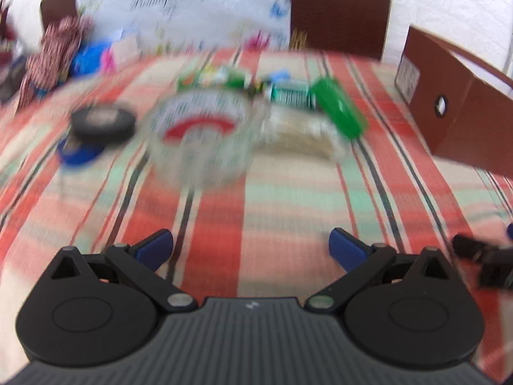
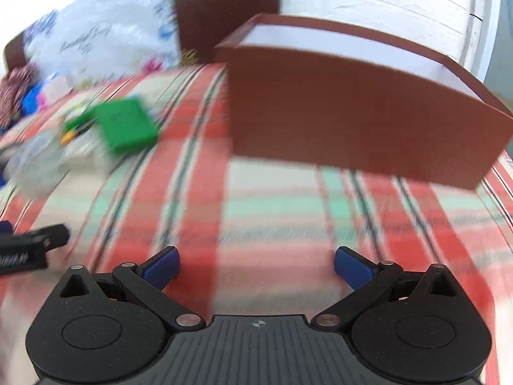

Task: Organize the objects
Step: 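Move the right gripper toward the black electrical tape roll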

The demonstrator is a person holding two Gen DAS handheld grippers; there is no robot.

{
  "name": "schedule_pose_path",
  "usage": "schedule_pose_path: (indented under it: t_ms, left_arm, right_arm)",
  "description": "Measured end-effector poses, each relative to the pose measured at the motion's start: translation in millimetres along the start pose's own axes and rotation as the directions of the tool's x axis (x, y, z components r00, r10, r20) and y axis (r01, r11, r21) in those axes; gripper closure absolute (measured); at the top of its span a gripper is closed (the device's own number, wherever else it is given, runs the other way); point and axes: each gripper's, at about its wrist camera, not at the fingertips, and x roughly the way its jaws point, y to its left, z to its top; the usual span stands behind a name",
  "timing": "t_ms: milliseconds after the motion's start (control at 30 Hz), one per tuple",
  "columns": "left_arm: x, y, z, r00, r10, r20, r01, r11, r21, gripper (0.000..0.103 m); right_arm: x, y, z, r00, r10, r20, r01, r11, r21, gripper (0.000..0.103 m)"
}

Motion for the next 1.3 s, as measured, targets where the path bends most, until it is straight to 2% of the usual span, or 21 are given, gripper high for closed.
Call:
schedule_pose_path:
  t_ms: [67, 167, 233, 333, 500, 733, 833, 933, 1133, 1300]
  left_arm:
    - [-17.7, 3.4, -11.0, 0.997, -0.009, -0.074, 0.008, 1.000, -0.014, 0.000]
    - [-32.7, 9.2, -34.6, 0.997, 0.001, -0.082, -0.002, 1.000, -0.005, 0.000]
    - [-36.4, 15.3, -42.5, 0.997, 0.005, -0.071, -0.006, 1.000, -0.020, 0.000]
    - [-36.1, 22.2, -39.5, 0.995, -0.025, -0.092, 0.021, 0.999, -0.046, 0.000]
    - [-35.8, 17.7, -38.2, 0.994, -0.014, -0.112, 0.010, 0.999, -0.033, 0.000]
    - [-37.1, 18.9, -36.9, 0.992, -0.016, -0.127, 0.011, 0.999, -0.038, 0.000]
    - [-37.8, 19.1, -35.8, 0.990, -0.008, -0.142, 0.002, 0.999, -0.042, 0.000]
    - [-39.9, 20.8, -33.8, 0.988, 0.004, -0.155, -0.012, 0.999, -0.049, 0.000]
    - [-63.6, 30.8, -19.8, 0.997, 0.052, -0.054, -0.055, 0.997, -0.049, 0.000]
    - [-69.4, 44.5, -13.2, 0.994, 0.099, -0.037, -0.102, 0.992, -0.070, 0.000]
  right_arm:
    - [-21.8, 13.2, -19.0, 0.999, 0.053, 0.003, -0.053, 0.999, 0.000, 0.000]
    - [-40.1, 29.8, -39.0, 0.992, 0.126, 0.026, -0.125, 0.992, -0.030, 0.001]
    - [-38.4, 34.2, -36.7, 0.993, 0.119, 0.023, -0.118, 0.992, -0.053, 0.000]
    - [-34.9, 27.6, -33.1, 0.992, 0.124, 0.022, -0.124, 0.992, -0.005, 0.000]
    - [-39.0, 25.9, -36.1, 0.990, 0.139, 0.037, -0.139, 0.990, 0.011, 0.001]
    - [-42.8, 13.5, -48.1, 0.974, 0.176, 0.146, -0.190, 0.978, 0.087, 0.000]
    - [-44.5, 9.0, -43.4, 0.971, 0.197, 0.131, -0.210, 0.974, 0.091, 0.001]
    - [-48.5, 3.5, -40.6, 0.974, 0.171, 0.147, -0.190, 0.974, 0.124, 0.001]
    - [-71.3, 10.2, -37.2, 0.952, 0.135, 0.276, -0.155, 0.986, 0.054, 0.001]
    - [-79.0, 25.0, -37.6, 0.936, 0.176, 0.303, -0.173, 0.984, -0.038, 0.001]
